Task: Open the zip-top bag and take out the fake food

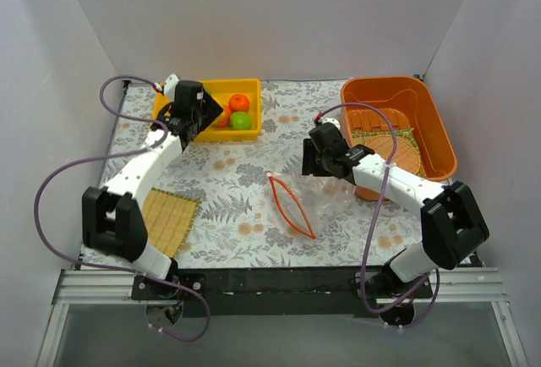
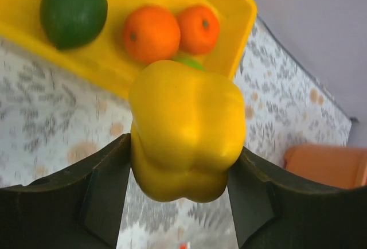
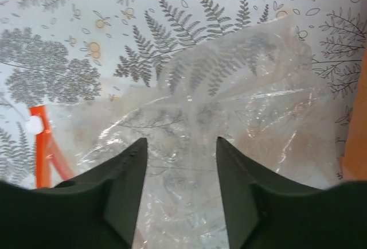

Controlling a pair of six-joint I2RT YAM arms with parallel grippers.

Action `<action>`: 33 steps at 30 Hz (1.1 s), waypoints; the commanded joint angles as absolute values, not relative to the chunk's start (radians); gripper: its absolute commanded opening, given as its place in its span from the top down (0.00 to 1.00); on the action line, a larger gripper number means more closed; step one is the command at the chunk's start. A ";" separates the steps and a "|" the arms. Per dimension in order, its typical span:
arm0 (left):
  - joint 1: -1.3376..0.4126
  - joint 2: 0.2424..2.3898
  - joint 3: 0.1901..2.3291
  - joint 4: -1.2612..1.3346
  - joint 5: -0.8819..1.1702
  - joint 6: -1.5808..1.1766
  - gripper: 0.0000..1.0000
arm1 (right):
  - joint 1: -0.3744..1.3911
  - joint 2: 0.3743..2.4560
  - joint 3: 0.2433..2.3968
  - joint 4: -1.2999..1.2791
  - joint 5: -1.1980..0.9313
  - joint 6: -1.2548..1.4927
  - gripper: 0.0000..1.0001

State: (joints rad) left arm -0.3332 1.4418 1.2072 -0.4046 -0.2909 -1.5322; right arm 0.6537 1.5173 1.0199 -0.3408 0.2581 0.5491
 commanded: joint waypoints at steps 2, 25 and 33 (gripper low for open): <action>-0.171 1.698 1.445 -0.314 -0.192 -1.457 0.62 | 0.652 1.427 1.063 -0.313 0.180 0.494 0.33; -0.086 1.884 1.588 -0.345 -0.117 -1.422 0.02 | 0.652 1.229 1.022 -0.316 0.113 0.407 0.23; -0.276 1.577 1.278 -0.364 -0.153 -1.466 0.02 | 0.653 1.160 0.988 -0.339 0.124 0.411 0.22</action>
